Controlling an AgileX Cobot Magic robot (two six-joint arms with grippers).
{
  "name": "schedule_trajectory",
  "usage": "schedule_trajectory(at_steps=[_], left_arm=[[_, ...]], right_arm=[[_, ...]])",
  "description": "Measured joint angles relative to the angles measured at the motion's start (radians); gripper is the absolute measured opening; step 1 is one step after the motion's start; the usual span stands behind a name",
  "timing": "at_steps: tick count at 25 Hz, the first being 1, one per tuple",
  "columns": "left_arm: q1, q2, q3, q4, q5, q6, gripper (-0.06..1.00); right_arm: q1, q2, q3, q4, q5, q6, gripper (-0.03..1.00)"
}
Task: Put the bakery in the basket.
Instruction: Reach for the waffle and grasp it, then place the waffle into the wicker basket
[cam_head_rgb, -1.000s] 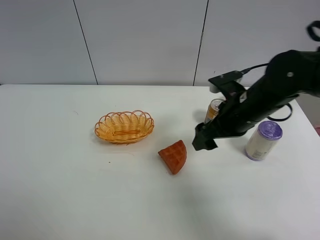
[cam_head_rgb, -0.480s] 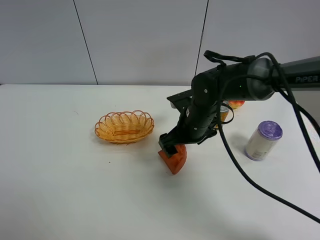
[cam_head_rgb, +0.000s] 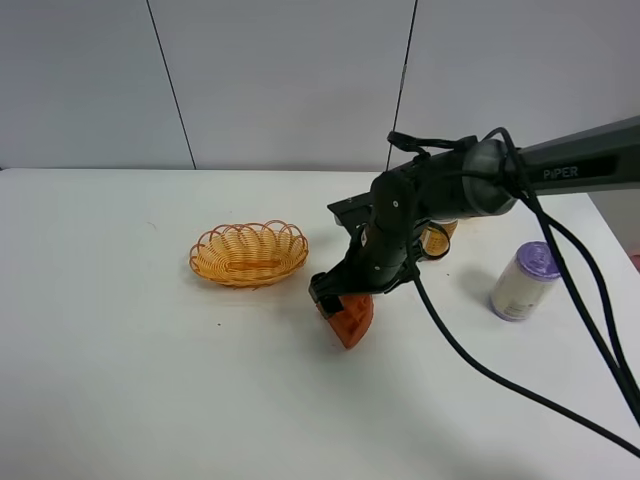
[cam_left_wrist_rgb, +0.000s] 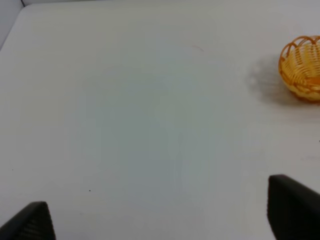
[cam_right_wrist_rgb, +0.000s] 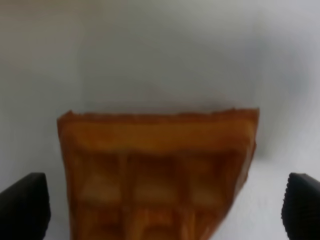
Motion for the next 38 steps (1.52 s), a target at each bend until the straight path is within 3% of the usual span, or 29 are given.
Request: schedule_trajectory(at_steps=[6,19,21,25,34,38], left_arm=[[0.0,0.0,0.0,0.0,0.0,0.0,0.84],[0.0,0.0,0.0,0.0,0.0,0.0,0.84],[0.0,0.0,0.0,0.0,0.0,0.0,0.84],[0.0,0.0,0.0,0.0,0.0,0.0,0.84],[0.0,0.0,0.0,0.0,0.0,0.0,0.84],[0.0,0.0,0.0,0.0,0.0,0.0,0.84]], right_arm=[[0.0,0.012,0.0,0.0,-0.048,0.0,0.91],[0.047,0.075,-0.002,0.015,-0.041,-0.003,0.9],[0.048,0.075,-0.002,0.015,-0.036,-0.003,0.87],[0.048,0.075,-0.002,0.017,-0.015,-0.004,0.69],[0.048,-0.071,-0.003,0.026,0.014,-0.113,0.69],[0.048,-0.181,-0.091,0.027,0.022,-0.156,0.69]])
